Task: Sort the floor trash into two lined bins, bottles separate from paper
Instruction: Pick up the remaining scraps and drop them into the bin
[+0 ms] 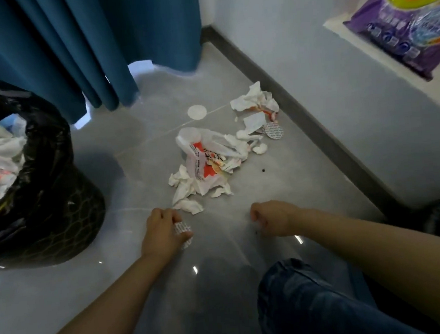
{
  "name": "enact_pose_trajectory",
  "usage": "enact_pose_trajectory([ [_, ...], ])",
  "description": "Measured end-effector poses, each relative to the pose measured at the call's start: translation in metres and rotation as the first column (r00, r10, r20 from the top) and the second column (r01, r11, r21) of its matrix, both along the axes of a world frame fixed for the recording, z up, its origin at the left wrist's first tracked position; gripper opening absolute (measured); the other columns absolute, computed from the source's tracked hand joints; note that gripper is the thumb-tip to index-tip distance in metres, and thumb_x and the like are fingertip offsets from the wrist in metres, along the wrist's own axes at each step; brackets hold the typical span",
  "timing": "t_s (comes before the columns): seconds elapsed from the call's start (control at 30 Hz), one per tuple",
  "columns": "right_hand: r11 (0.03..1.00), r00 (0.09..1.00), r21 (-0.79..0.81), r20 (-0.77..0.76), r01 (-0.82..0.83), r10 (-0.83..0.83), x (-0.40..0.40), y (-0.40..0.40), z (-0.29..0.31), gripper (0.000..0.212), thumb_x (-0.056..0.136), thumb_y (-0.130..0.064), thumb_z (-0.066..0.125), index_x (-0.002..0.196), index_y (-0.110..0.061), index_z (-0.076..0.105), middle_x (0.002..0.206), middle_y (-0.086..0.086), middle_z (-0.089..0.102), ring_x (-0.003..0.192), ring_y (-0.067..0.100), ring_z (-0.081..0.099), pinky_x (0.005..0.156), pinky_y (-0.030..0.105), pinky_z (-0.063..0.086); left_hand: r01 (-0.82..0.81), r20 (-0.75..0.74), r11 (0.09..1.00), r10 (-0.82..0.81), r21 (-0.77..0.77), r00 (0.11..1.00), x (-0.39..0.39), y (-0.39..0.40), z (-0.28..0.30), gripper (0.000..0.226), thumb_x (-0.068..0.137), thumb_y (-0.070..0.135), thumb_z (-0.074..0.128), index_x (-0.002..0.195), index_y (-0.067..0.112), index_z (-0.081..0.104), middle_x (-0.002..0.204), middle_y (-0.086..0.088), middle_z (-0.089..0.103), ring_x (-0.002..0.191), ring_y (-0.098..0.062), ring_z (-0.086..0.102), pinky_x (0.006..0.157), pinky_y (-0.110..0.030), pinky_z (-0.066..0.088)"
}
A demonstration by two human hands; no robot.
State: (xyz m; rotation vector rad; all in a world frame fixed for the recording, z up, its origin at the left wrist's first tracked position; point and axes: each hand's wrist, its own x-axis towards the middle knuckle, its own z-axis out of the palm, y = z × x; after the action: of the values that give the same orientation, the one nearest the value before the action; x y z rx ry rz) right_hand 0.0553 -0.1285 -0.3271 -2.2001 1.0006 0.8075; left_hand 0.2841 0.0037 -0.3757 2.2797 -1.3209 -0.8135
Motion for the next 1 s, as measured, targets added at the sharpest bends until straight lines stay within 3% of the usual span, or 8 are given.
enact_pose_trajectory([
  [0.13, 0.992, 0.994, -0.096, 0.068, -0.08, 0.086, -0.005, 0.01, -0.016, 0.029, 0.088, -0.023, 0.056, 0.112, -0.013, 0.044, 0.112, 0.011, 0.053, 0.101, 0.029, 0.053, 0.08, 0.036, 0.043, 0.091, -0.116, 0.996, -0.092, -0.016, 0.989, -0.007, 0.001, -0.001, 0.03, 0.075, 0.016, 0.074, 0.07, 0.021, 0.044, 0.068, 0.002, 0.059, 0.064, -0.016, 0.054, 0.059, -0.031, 0.039],
  [0.27, 0.995, 0.983, -0.095, 0.179, -0.007, 0.024, -0.01, 0.018, -0.026, 0.012, 0.087, -0.017, 0.054, 0.097, -0.01, 0.054, 0.101, 0.014, 0.058, 0.093, 0.028, 0.053, 0.079, 0.033, 0.04, 0.031, -0.302, 0.998, -0.043, -0.045, 0.952, -0.013, 0.003, 0.0, 0.025, 0.073, 0.013, 0.078, 0.086, 0.022, 0.058, 0.081, 0.007, 0.065, 0.073, -0.003, 0.059, 0.06, -0.009, 0.043],
  [0.4, 0.995, 0.967, -0.04, 0.241, 0.096, -0.084, -0.002, 0.018, -0.026, 0.014, 0.086, -0.018, 0.061, 0.093, -0.006, 0.063, 0.093, 0.012, 0.064, 0.086, 0.023, 0.055, 0.075, 0.026, 0.039, -0.078, -0.395, 0.995, 0.049, -0.058, 0.917, -0.009, -0.002, -0.002, 0.011, 0.075, 0.018, 0.077, 0.079, 0.019, 0.067, 0.078, 0.003, 0.067, 0.07, -0.004, 0.06, 0.066, -0.018, 0.045],
  [0.5, 0.991, 0.954, -0.003, 0.272, 0.136, -0.13, 0.004, 0.016, -0.026, 0.011, 0.086, -0.019, 0.063, 0.09, -0.009, 0.065, 0.082, 0.001, 0.061, 0.075, 0.013, 0.048, 0.069, 0.02, 0.036, -0.13, -0.273, 0.974, 0.075, -0.188, 0.959, -0.005, -0.012, 0.005, 0.014, 0.075, 0.019, 0.077, 0.086, 0.015, 0.069, 0.101, -0.003, 0.063, 0.091, -0.008, 0.057, 0.084, -0.024, 0.042],
  [0.6, 0.978, 0.926, -0.002, 0.322, 0.208, -0.196, 0.005, 0.022, -0.031, 0.007, 0.085, -0.018, 0.062, 0.08, -0.018, 0.057, 0.067, -0.015, 0.046, 0.063, 0.005, 0.043, 0.062, 0.018, 0.035, -0.091, -0.058, 0.957, 0.078, -0.276, 0.995, -0.003, -0.037, 0.016, 0.016, 0.072, 0.022, 0.08, 0.083, 0.014, 0.072, 0.139, -0.005, 0.042, 0.129, -0.024, 0.033, 0.104, -0.028, 0.025],
  [0.77, 0.922, 0.844, 0.008, 0.401, 0.386, -0.357, 0.005, 0.036, -0.036, 0.009, 0.083, -0.019, 0.062, 0.076, -0.019, 0.057, 0.068, -0.009, 0.052, 0.063, 0.008, 0.048, 0.063, 0.019, 0.041, 0.123, 0.074, 0.985, -0.115, -0.119, 0.991, -0.01, -0.073, 0.001, 0.031, 0.074, 0.038, 0.076, 0.099, 0.02, 0.073, 0.155, -0.004, 0.022, 0.142, -0.027, 0.016, 0.111, -0.034, 0.016],
  [0.87, 0.818, 0.709, 0.078, 0.458, 0.569, -0.537, 0.007, 0.043, -0.035, 0.015, 0.081, -0.016, 0.064, 0.07, -0.023, 0.056, 0.07, -0.007, 0.058, 0.063, 0.004, 0.052, 0.06, 0.013, 0.043, 0.171, 0.152, 0.982, -0.157, -0.084, 0.976, -0.016, -0.063, -0.017, 0.035, 0.082, 0.043, 0.066, 0.108, 0.02, 0.068, 0.142, -0.006, 0.042, 0.132, -0.027, 0.031, 0.101, -0.033, 0.02],
  [1.0, 0.528, 0.351, 0.299, 0.484, 0.794, -0.802, 0.016, 0.05, -0.031, 0.013, 0.082, -0.005, 0.063, 0.086, -0.017, 0.059, 0.084, 0.01, 0.067, 0.072, 0.022, 0.064, 0.067, 0.032, 0.056, 0.101, 0.058, 0.958, -0.088, -0.27, 0.994, -0.018, -0.032, -0.025, 0.031, 0.085, 0.043, 0.053, 0.089, 0.015, 0.065, 0.1, -0.004, 0.058, 0.095, -0.023, 0.048, 0.078, -0.026, 0.03],
])
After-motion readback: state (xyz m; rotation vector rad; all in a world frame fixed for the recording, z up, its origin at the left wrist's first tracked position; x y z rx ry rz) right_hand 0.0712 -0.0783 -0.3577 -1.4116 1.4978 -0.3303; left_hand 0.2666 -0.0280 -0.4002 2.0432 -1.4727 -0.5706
